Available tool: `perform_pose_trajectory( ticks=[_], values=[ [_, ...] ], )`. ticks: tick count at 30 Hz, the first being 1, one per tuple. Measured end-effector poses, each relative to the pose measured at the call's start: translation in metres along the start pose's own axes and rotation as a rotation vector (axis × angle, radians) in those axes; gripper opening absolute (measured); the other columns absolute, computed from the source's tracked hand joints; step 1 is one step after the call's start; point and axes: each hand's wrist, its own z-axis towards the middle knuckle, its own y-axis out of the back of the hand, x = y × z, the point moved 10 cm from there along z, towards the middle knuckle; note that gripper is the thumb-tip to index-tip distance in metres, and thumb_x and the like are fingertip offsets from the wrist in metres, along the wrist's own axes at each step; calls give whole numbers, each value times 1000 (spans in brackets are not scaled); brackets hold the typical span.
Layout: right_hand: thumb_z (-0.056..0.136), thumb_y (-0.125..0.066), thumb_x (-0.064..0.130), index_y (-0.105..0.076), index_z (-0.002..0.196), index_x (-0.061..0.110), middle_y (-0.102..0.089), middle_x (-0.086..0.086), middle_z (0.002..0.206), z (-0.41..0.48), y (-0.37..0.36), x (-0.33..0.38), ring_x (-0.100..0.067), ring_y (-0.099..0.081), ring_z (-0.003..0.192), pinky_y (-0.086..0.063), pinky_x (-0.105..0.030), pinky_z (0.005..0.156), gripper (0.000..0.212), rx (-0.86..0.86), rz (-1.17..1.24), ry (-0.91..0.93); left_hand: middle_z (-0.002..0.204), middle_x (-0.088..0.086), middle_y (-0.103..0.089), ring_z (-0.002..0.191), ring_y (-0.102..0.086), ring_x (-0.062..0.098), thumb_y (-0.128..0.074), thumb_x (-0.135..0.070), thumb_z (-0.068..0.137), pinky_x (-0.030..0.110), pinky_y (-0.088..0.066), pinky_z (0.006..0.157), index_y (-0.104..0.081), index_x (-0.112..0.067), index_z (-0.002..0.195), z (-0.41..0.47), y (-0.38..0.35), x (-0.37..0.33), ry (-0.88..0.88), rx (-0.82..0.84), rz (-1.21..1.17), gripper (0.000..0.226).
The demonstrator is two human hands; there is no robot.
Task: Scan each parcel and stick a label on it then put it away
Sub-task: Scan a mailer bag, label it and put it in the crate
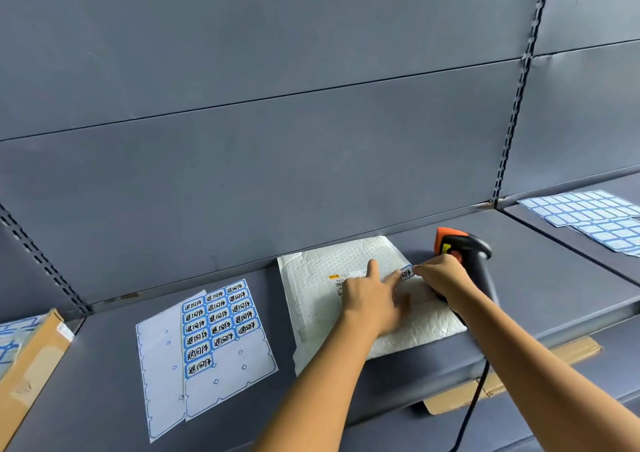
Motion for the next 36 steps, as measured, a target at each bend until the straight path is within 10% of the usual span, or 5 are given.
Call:
perform_pose_trajectory(
  ticks=[18,25,29,36],
  values=[
    [77,-55,5,-65,74,-5,-53,-14,68,-3,-2,-2,-25,-46,67,-34,-29,59,15,-38,-103,45,134,16,-29,88,-61,31,-25,-48,98,33,-28,69,-25,-42,144,1,-3,-4,11,34,4,47],
    [80,-67,18,-49,87,7,-47,-6,76,-12,-24,8,-19,-46,68,-32,-26,55,22,138,-113,-40,69,-2,-54,34,-50,17,-37,-35,71,17,-20,37,-62,-22,75,-16,26,27,158,-522,-190,29],
    [67,-79,7,-59,64,4,-55,-16,63,-21,-18,4,-23,-50,53,-41,-28,56,21,290,106,-104,73,-4,-59,38,-50,17,-36,-26,71,16,-20,39,-66,-21,83,-31,37,28,153,-587,-303,33],
    [80,-61,-10,-68,94,2,-70,-20,86,-60,-25,16,-29,-69,66,-58,-34,60,20,599,400,-17,83,-2,-63,46,-55,16,-37,-24,75,15,-26,40,-62,-18,89,-47,46,30,134,-668,-405,29]
  ],
)
